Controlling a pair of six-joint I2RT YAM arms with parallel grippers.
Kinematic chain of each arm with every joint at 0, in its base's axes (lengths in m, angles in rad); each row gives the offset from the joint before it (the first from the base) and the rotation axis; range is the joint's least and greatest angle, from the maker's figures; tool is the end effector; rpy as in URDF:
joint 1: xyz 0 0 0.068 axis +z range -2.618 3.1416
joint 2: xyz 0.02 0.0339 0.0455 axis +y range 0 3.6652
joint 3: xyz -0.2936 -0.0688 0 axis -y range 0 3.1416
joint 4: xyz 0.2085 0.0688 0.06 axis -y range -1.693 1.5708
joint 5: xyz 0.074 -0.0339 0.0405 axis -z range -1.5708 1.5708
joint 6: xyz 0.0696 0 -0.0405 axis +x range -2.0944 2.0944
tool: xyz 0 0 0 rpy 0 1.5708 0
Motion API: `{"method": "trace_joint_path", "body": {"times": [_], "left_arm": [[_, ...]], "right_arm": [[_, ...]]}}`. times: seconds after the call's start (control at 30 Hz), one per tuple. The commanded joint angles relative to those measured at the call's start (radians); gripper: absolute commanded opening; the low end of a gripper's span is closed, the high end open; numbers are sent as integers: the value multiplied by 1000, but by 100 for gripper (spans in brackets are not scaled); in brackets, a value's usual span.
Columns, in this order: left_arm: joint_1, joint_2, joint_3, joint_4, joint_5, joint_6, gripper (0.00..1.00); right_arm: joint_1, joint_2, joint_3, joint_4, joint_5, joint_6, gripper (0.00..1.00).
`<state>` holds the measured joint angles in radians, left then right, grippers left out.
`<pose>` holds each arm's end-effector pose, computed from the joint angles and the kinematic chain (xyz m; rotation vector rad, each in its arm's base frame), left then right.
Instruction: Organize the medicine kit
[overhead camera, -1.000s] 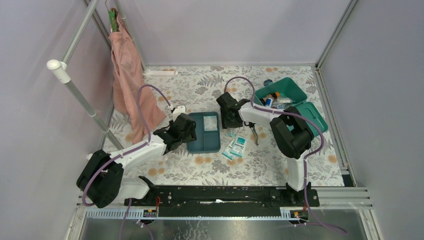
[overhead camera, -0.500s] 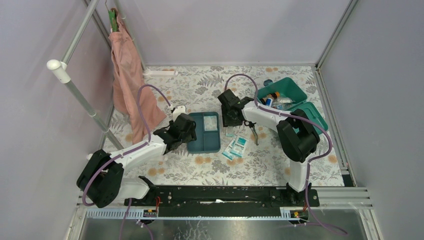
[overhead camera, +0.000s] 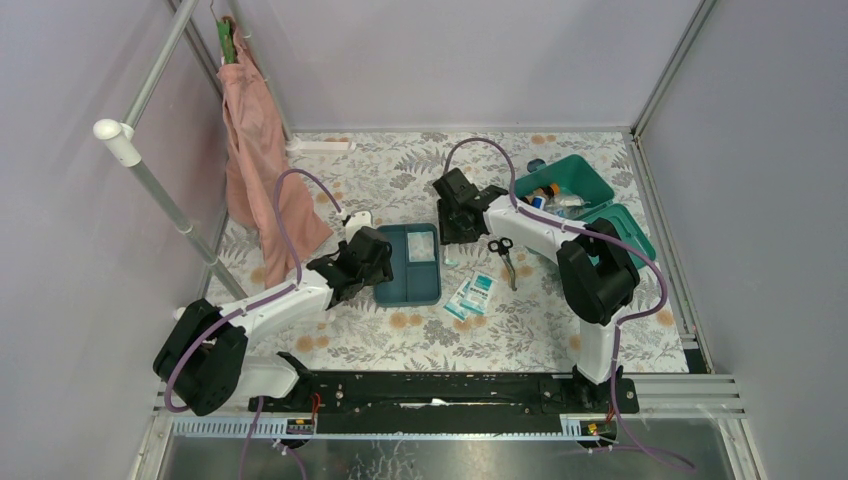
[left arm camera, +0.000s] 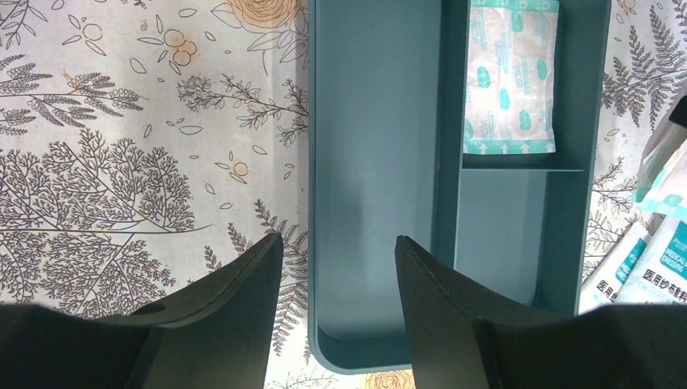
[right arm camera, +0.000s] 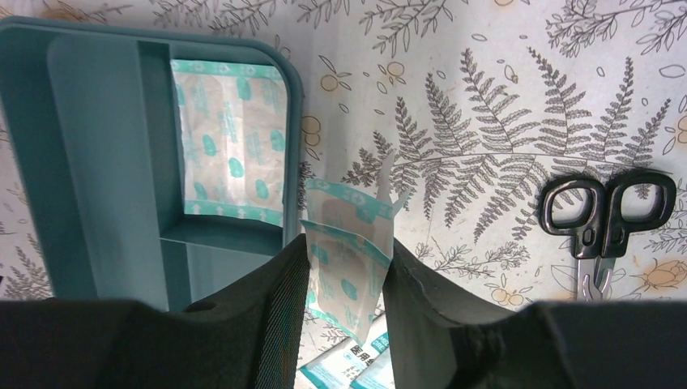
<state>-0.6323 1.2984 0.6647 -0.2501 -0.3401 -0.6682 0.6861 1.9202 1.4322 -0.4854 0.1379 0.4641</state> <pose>0.2018 -0.1190 0.2132 -0.1898 2.3885 -0.1910 0.3258 0.2544 0.2264 -0.2289 2.5439 0.2797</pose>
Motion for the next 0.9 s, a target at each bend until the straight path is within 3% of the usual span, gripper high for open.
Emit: {"method": "trace_joint_path", "body": {"times": [0.0, 0.53, 0.87], "left_arm": [[6, 0, -10, -11, -17, -1, 61], [8, -24, -10, -31, -24, -10, 61], [8, -31, -13, -36, -24, -12, 61]], "right_arm": [[0, -24, 52, -13, -12, -8, 44], [18, 43, 195, 5, -167, 33, 44], [29, 146, 283, -30, -148, 34, 45]]}}
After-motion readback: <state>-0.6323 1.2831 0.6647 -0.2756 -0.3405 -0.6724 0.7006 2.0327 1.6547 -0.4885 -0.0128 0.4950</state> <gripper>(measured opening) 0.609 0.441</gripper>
